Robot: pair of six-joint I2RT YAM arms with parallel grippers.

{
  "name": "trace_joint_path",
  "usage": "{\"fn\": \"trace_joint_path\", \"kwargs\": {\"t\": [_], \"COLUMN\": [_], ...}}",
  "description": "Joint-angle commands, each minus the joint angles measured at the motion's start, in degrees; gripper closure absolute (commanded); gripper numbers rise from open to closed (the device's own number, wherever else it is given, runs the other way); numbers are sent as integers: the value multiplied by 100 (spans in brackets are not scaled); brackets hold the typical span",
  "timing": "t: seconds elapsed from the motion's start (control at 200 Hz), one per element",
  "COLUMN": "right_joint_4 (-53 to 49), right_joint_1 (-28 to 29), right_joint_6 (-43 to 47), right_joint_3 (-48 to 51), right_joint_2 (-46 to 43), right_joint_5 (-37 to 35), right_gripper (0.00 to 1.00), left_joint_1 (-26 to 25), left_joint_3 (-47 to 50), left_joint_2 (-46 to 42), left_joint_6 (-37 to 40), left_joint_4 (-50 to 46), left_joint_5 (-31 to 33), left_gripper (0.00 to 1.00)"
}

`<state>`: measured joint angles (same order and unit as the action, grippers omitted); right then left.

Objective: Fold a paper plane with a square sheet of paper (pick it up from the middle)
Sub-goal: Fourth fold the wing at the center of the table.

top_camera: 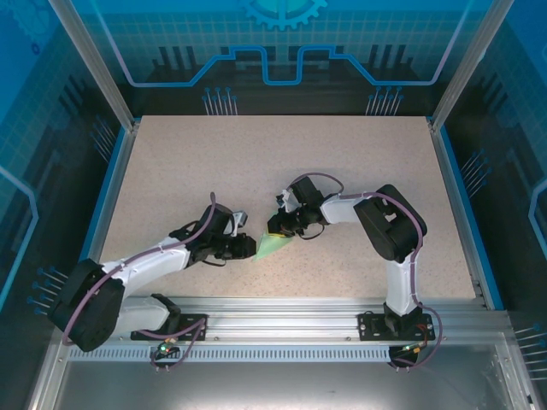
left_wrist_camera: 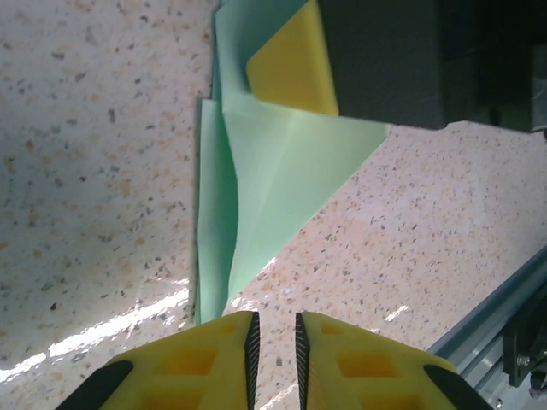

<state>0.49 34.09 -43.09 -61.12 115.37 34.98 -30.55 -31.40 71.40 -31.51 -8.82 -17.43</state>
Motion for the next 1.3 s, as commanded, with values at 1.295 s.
{"fn": "trace_joint_path", "kwargs": {"t": [1.295], "right_joint_4": [-577], "right_joint_1": [-8], "right_joint_6": [121], "right_joint_3": [254], "right_joint_2": [451], "right_joint_5": [-678], "right_gripper": [84], "left_joint_1": [-295], "left_joint_3": [-475], "left_joint_2": [1459], "left_joint_6": [396], "left_joint_4": [-689], "left_joint_5": [324], "left_gripper": [99]}}
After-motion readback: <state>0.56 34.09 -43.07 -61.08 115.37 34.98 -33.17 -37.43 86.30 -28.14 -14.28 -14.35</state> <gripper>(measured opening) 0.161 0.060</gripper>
